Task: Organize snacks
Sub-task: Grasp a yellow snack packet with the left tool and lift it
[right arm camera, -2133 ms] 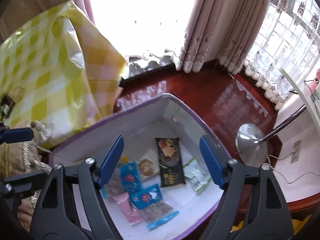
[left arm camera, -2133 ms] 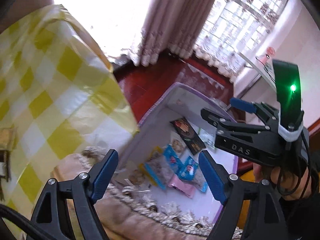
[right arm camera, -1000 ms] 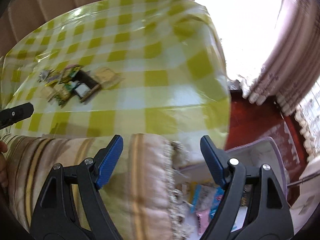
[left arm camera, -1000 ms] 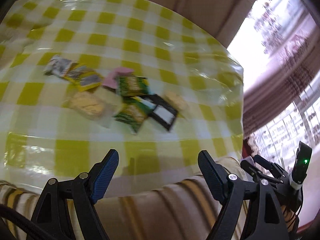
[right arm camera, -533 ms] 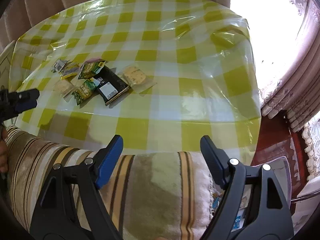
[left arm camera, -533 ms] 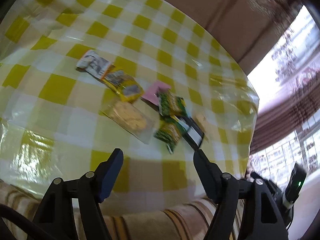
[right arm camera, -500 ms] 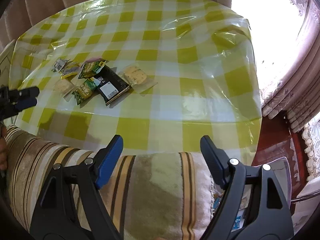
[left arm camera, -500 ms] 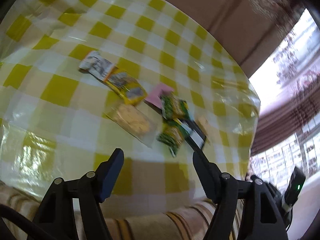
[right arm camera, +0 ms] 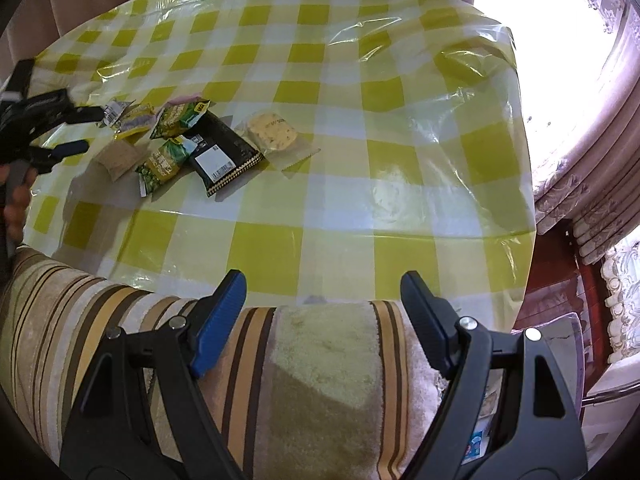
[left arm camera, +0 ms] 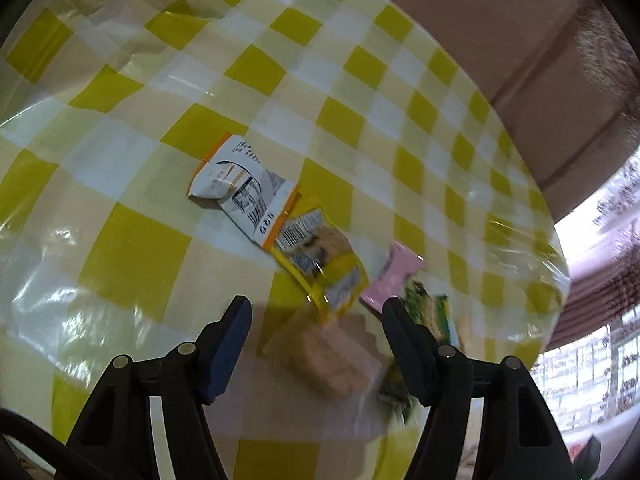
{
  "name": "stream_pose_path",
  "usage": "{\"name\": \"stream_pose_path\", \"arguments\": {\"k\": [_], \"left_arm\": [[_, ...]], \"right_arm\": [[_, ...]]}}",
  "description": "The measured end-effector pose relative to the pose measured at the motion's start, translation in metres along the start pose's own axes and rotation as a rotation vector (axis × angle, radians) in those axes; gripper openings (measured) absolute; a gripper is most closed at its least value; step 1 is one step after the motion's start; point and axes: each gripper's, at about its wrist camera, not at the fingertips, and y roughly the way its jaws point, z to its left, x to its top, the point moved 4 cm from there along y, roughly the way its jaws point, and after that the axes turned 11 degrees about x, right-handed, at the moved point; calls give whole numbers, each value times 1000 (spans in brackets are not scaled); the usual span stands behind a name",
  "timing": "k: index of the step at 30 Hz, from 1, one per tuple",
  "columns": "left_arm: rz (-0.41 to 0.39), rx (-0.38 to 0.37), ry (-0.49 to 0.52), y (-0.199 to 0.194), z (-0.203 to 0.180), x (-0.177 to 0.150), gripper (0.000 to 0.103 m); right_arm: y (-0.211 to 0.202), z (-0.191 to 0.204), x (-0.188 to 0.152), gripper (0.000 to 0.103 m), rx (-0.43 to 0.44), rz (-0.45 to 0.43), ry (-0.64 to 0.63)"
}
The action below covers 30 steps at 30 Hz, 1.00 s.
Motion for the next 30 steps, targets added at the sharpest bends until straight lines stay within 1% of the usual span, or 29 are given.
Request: {"name": "stream_pose_path", "arguments": {"k": [6,8,12,14,17,18,19,20,21,22,23,24,25,26,28,30], "left_arm": [[4,89,-49,20,-11,13,68],[3,128,-51,27,-17,15,68],[-25,229,-50,32,-30,19,68],[-38,288,-31,34,-35,19,68],[-65,395,40,41,-47,15,68],[-75,413,56,42,-48,14,68],[-83,428,78,43,-51,13,66],[-86,431,94,43,-52,13,62],[-88,419,115,42,-54,12,53],[-84,409,128,42,-56,12,46],[-82,400,138,42,-58,10,44],[-81,386,149,41,-59,9,37],[-78,354,155,41,-61,8,25],[-72,318,163,40,-62,6,22],[-85,303,179,38,-64,2,21],[-92,277,173,37,-59,2,21]], "right_arm": [[5,0,-2,82,7,6,4],[5,-1,-2,82,12,6,6],[6,-4,-3,82,31,4,19],[7,-4,-3,82,41,3,25],[7,-5,-4,82,52,4,30],[7,-5,-4,81,55,3,32],[7,-6,-4,81,57,2,33],[7,-6,-4,81,61,0,35],[7,-6,-4,82,64,-1,38],[7,-7,-5,82,67,0,39],[7,-7,-5,82,71,1,42],[7,-7,-5,81,73,2,43],[7,-7,-5,81,75,2,43],[7,-7,-5,82,76,2,44],[7,-7,-5,82,77,1,46],[7,-7,-5,81,78,2,46]]}}
